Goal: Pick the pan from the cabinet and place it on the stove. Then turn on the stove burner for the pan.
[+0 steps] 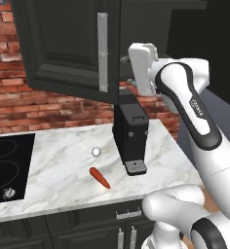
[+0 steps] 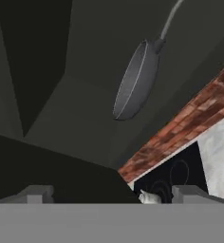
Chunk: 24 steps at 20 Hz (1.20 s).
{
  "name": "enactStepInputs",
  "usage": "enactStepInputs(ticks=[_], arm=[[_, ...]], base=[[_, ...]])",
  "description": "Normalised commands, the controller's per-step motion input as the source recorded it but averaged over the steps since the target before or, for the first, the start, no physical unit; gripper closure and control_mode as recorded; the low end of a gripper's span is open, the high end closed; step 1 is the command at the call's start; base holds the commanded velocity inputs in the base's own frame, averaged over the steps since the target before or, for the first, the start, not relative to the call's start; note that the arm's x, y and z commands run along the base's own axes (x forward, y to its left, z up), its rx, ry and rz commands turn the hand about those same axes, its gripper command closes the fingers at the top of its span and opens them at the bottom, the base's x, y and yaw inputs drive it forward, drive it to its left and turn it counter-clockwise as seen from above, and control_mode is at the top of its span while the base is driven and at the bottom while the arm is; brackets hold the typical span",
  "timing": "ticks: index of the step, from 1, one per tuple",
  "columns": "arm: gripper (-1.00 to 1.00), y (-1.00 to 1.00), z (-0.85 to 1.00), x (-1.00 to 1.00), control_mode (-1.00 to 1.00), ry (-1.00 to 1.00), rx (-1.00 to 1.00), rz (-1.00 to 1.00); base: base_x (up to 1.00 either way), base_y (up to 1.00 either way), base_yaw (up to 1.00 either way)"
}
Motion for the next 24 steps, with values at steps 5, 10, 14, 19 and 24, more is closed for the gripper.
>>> enactStepInputs(ticks=[5, 10, 14, 19, 24], arm=[[-1.0, 0.34, 0.0, 0.23, -1.0, 0.0, 0.01, 0.18], [-1.0, 0.35, 0.0, 0.04, -1.0, 0.0, 0.0, 0.21], [-1.0, 0.46, 0.0, -0.28, -1.0, 0.0, 0.0, 0.22], [-1.0, 0.58, -0.01, -0.49, -1.0, -0.04, 0.0, 0.21], [-1.0, 0.7, -0.1, -0.4, -1.0, -0.05, 0.0, 0.18]], base=[[0.0, 0.0, 0.0], [0.0, 0.0, 0.0], [0.0, 0.0, 0.0], [0.0, 0.0, 0.0], [0.0, 0.0, 0.0]])
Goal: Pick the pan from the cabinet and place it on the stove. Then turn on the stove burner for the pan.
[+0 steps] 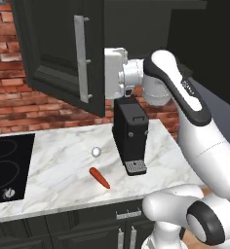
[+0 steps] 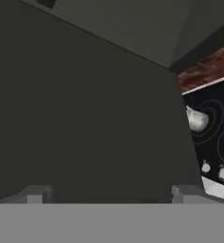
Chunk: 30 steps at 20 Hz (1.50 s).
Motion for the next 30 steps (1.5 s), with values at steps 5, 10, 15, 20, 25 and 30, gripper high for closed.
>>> enactStepInputs(ticks=[5, 10, 15, 20, 25, 30], arm=[[-1.0, 0.78, -0.15, -0.28, -1.0, -0.07, 0.0, 0.14], [-1.0, 0.79, -0.13, -0.08, -1.0, -0.07, 0.0, 0.11], [-1.0, 0.74, -0.09, 0.0, -1.0, -0.07, 0.0, 0.1], [-1.0, 0.29, 0.02, -0.02, -1.0, -0.21, 0.0, 0.03], [-1.0, -0.25, 0.03, -0.53, -1.0, -0.39, -0.01, -0.01], [-1.0, -0.35, 0.07, -0.57, -1.0, -0.37, -0.01, -0.03]], base=[[0.0, 0.0, 0.0], [0.0, 0.0, 0.0], [0.0, 0.0, 0.0], [0.0, 0.0, 0.0], [0.0, 0.0, 0.0], [0.0, 0.0, 0.0]])
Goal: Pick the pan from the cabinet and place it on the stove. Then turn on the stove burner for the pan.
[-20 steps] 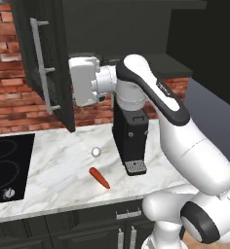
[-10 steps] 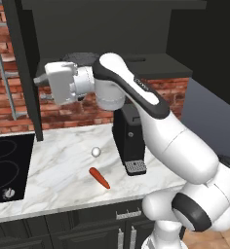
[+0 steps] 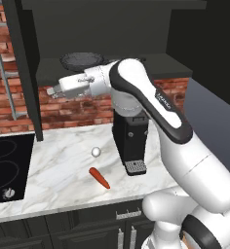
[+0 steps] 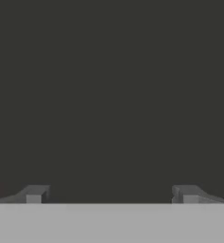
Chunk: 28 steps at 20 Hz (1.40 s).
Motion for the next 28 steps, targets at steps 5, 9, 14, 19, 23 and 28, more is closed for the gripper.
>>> enactStepInputs(ticks=[5, 9, 14, 19, 23, 28], arm=[[-1.0, -0.41, 0.1, -0.08, -1.0, -0.24, 0.0, -0.05], [-1.0, -0.5, 0.03, 0.16, -1.0, -0.2, 0.0, 0.0], [-1.0, -0.43, 0.03, 0.08, -1.0, -0.22, -0.03, 0.0], [-1.0, -0.33, 0.15, 0.0, -1.0, -0.23, -0.06, -0.04], [-1.0, -0.37, 0.18, 0.09, -1.0, -0.19, -0.06, -0.07], [-1.0, -0.44, 0.04, 0.2, -1.0, -0.16, -0.03, -0.05]], base=[[0.0, 0.0, 0.0], [0.0, 0.0, 0.0], [0.0, 0.0, 0.0], [0.0, 0.0, 0.0], [0.0, 0.0, 0.0], [0.0, 0.0, 0.0]])
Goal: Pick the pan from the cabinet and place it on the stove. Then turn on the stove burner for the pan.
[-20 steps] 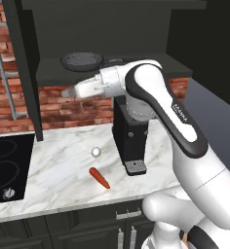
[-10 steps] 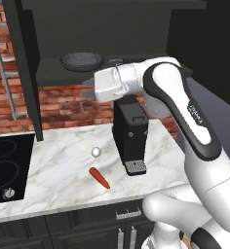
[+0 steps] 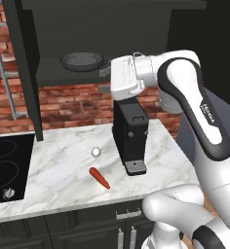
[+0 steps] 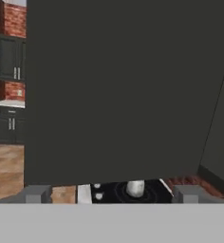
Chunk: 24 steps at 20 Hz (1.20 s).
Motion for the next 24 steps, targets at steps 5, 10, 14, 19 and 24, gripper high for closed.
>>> enactStepInputs(ticks=[5, 10, 14, 19, 24], arm=[[-1.0, -0.23, 0.0, 0.39, -1.0, -0.04, 0.0, -0.01], [-1.0, 0.0, 0.0, 0.31, -1.0, -0.02, 0.0, 0.03], [-1.0, -0.02, 0.0, 0.23, -1.0, -0.05, 0.01, 0.02], [-1.0, -0.05, 0.0, 0.22, -1.0, -0.05, 0.02, 0.04], [-1.0, -0.02, 0.0, 0.3, -1.0, -0.05, 0.02, 0.05]], base=[[0.0, 0.0, 0.0], [0.0, 0.0, 0.0], [0.0, 0.0, 0.0], [0.0, 0.0, 0.0], [0.0, 0.0, 0.0]])
